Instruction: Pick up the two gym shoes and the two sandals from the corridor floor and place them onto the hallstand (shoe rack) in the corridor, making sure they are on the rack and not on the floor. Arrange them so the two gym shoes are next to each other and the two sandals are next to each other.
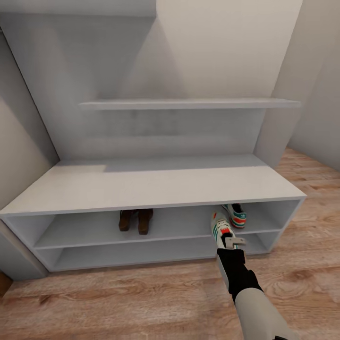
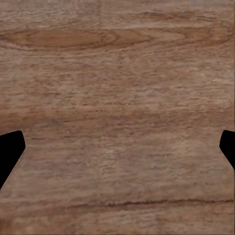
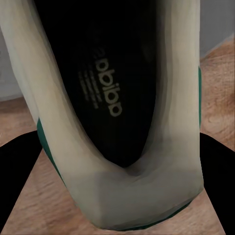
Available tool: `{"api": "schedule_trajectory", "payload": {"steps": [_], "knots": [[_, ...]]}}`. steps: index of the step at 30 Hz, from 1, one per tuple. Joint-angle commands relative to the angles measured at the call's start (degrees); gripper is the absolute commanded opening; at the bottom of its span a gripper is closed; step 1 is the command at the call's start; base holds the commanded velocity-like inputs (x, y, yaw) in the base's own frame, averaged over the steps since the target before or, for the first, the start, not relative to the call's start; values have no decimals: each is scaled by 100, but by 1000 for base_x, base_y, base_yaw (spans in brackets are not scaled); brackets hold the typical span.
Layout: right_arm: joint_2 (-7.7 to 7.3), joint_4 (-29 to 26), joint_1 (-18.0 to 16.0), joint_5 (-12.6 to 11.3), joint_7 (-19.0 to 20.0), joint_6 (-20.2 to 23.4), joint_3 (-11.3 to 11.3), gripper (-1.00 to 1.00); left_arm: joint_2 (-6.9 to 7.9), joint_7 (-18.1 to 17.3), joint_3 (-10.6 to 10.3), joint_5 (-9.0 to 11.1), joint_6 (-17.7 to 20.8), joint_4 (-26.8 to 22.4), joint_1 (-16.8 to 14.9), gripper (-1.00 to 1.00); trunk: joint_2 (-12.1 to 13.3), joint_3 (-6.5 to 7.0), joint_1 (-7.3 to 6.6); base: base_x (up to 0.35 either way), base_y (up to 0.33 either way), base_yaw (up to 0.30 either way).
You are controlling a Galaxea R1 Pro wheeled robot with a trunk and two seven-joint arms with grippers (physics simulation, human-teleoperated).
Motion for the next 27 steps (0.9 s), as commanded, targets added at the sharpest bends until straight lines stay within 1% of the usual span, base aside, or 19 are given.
{"api": "schedule_trajectory", "payload": {"steps": [1,8,16,23,27], "knots": [[7,-8,-4,42,7,30,-20,-100,-1,-57,17,53,1,6,-3,100,-2,-5,2,298,0,0],[7,-8,-4,42,8,30,-20,-100,-3,-57,17,53,0,6,-3,100,-2,-5,2,304,0,0],[7,-8,-5,42,9,30,-20,-100,3,-57,17,52,1,6,-3,100,-2,-5,2,70,0,0],[7,-10,-3,42,7,30,-20,-100,0,-57,17,53,-1,6,-3,100,-2,-5,2,259,0,0],[7,-9,-4,42,7,30,-20,-100,0,-57,17,51,-1,6,-3,100,-2,-5,2,129,0,0]]}}
